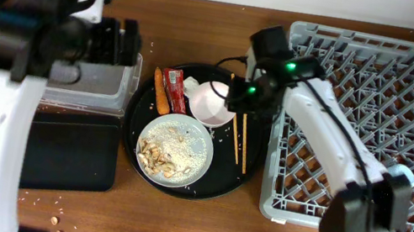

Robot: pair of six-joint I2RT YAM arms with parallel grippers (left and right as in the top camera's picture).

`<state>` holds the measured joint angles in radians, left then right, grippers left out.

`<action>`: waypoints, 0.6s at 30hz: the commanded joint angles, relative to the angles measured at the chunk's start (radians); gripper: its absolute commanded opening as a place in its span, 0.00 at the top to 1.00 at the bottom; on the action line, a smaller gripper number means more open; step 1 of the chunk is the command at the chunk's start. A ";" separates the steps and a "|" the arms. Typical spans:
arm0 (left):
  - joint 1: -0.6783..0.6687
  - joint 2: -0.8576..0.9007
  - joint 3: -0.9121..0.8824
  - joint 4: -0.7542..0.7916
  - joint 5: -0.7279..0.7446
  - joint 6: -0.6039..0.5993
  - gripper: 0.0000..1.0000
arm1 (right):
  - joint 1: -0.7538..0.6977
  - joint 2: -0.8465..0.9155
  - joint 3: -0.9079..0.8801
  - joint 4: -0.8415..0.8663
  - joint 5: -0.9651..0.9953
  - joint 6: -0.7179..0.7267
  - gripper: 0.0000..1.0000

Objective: Sort waste into correct bins and load items into the dishwasher rack
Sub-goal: 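Grasp the pink bowl with the right gripper and set it in the rack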

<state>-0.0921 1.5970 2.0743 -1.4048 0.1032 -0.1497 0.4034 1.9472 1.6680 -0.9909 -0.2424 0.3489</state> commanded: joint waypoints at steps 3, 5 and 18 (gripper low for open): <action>0.002 -0.074 0.013 -0.037 -0.179 0.006 0.01 | 0.008 0.238 0.004 0.098 0.063 0.079 0.69; 0.002 -0.074 0.013 -0.037 -0.179 0.006 0.01 | 0.006 0.233 0.005 0.097 0.063 0.074 0.94; 0.002 -0.074 0.013 -0.027 -0.179 0.006 0.01 | -0.421 -0.271 0.082 -0.204 1.163 0.087 0.96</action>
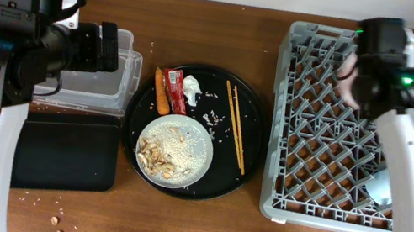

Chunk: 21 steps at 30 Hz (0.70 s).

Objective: Sort waste into correct bins and load items into the dishwasher rack
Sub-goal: 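Grasp the pink bowl with the right gripper and set it in the rack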

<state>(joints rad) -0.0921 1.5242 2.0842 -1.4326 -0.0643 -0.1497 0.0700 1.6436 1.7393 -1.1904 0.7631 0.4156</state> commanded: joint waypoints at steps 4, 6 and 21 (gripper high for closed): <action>0.002 -0.002 0.003 0.001 -0.011 0.006 0.01 | -0.192 0.162 0.011 0.005 0.197 0.020 0.96; 0.002 -0.002 0.003 0.001 -0.011 0.006 0.01 | -0.202 0.252 0.011 0.008 0.218 0.011 0.96; 0.002 -0.002 0.003 -0.002 -0.011 0.006 0.01 | 0.070 0.496 0.011 -0.100 0.290 0.009 0.96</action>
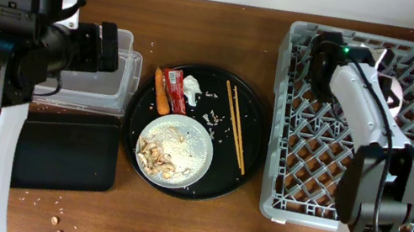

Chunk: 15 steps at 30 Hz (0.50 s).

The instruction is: Sort waste into correct bins and load items into the dishwasher rack

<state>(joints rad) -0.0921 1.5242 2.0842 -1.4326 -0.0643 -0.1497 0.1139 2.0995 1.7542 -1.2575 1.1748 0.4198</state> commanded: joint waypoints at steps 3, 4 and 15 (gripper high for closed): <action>0.002 -0.002 0.003 -0.002 -0.011 0.006 0.01 | 0.082 0.040 -0.004 -0.098 -0.172 0.008 0.96; 0.002 -0.002 0.003 -0.002 -0.011 0.006 0.01 | 0.099 0.040 -0.003 -0.122 -0.173 0.008 0.96; 0.002 -0.002 0.003 -0.002 -0.011 0.006 0.01 | 0.439 -0.159 -0.002 0.004 -1.036 -0.141 0.40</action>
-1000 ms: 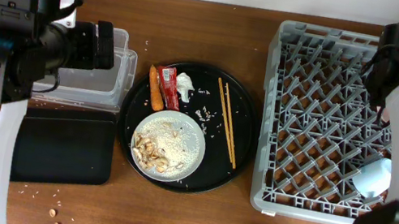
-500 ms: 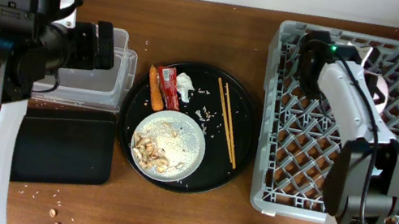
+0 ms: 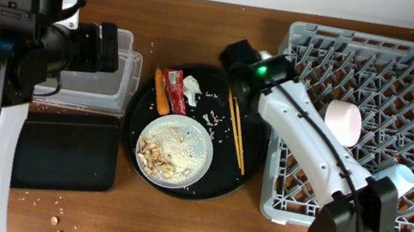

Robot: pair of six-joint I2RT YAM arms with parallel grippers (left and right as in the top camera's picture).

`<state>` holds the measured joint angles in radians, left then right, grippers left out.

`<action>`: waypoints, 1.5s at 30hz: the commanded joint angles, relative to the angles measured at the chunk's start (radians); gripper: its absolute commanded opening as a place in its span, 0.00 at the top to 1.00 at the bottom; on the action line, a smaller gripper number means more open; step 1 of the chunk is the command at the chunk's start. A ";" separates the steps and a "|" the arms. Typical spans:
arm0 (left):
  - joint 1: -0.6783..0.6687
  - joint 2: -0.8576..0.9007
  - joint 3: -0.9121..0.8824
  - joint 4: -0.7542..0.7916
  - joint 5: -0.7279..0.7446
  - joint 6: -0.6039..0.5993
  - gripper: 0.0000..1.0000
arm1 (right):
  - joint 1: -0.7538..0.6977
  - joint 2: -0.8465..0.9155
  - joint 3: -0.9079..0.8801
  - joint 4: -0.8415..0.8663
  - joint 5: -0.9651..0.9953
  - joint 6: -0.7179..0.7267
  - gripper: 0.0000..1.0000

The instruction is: Sort waste into correct bins and load items into the dishwasher rack

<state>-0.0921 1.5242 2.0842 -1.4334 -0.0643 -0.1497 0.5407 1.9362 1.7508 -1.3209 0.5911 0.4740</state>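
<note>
On the black round tray (image 3: 135, 112) stands a white plate (image 3: 175, 151) of rice and scraps. Behind the plate lie a carrot piece (image 3: 161, 91), a red wrapper (image 3: 175, 89) and a crumpled tissue (image 3: 192, 88). A pair of chopsticks (image 3: 238, 130) lies along the tray's right side. In the grey dishwasher rack (image 3: 359, 220) a pale pink bowl (image 3: 343, 121) rests on its side. My right gripper (image 3: 238, 60) hovers over the chopsticks' far end, its fingers hidden under the wrist. Over the clear bin (image 3: 96, 88) my left gripper (image 3: 108, 47) is open and holds nothing.
A black flat bin (image 3: 67, 155) lies in front of the clear one at the left. Crumbs are scattered on the wooden table (image 3: 170, 229) near the front left. The right arm's links cross the rack's left wall.
My right gripper was deep in the rack's far side. Now it is back over the tray at the chopsticks' far end, and the pink bowl lies free in the rack. The left arm has not moved.
First my right gripper was at the pale bowl on the tray, and the left arm stood higher over the clear bin. Then the bowl was gone from the tray and hung over the rack. Then the gripper was low in the rack. Now the bowl rests there.
</note>
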 commanded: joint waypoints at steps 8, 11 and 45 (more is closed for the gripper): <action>0.002 -0.002 0.003 -0.001 -0.011 0.006 0.01 | -0.013 0.225 -0.025 0.241 -0.574 -0.287 0.71; 0.002 -0.002 0.003 -0.001 -0.011 0.006 0.01 | -0.074 0.283 -0.025 0.262 -0.631 -0.333 0.70; 0.002 -0.002 0.003 -0.001 -0.011 0.006 0.01 | -0.097 0.295 -0.048 0.288 -0.664 -0.416 0.84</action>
<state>-0.0921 1.5242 2.0842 -1.4334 -0.0647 -0.1497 0.4450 2.2284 1.7088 -1.0363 -0.1097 0.0498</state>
